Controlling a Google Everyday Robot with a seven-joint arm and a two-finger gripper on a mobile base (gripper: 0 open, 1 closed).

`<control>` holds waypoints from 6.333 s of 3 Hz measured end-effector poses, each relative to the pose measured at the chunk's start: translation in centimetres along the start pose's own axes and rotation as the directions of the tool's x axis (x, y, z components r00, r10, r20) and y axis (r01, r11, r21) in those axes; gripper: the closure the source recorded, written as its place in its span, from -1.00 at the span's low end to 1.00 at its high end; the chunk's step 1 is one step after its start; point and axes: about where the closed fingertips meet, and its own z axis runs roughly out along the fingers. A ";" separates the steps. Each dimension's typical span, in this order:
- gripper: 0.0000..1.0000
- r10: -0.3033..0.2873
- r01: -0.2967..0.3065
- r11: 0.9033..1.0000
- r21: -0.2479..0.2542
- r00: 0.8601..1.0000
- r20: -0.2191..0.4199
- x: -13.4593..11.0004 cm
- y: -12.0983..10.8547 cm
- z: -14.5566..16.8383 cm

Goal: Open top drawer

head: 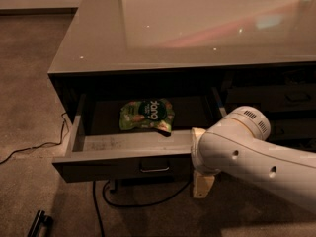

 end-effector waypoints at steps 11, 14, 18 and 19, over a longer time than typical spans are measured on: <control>1.00 -0.093 0.051 0.983 0.174 0.965 0.244 -3.0 -9.6 0.0; 1.00 -0.071 0.072 0.997 0.004 0.983 0.168 -2.6 -9.9 7.2; 1.00 -0.022 0.026 0.999 -0.035 0.994 0.109 -0.2 -4.5 6.6; 1.00 -0.016 0.020 0.999 -0.038 0.994 0.104 0.0 -4.3 6.4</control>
Offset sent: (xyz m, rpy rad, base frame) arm 0.0002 -0.0013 0.0717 -0.0029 -0.1951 -0.0100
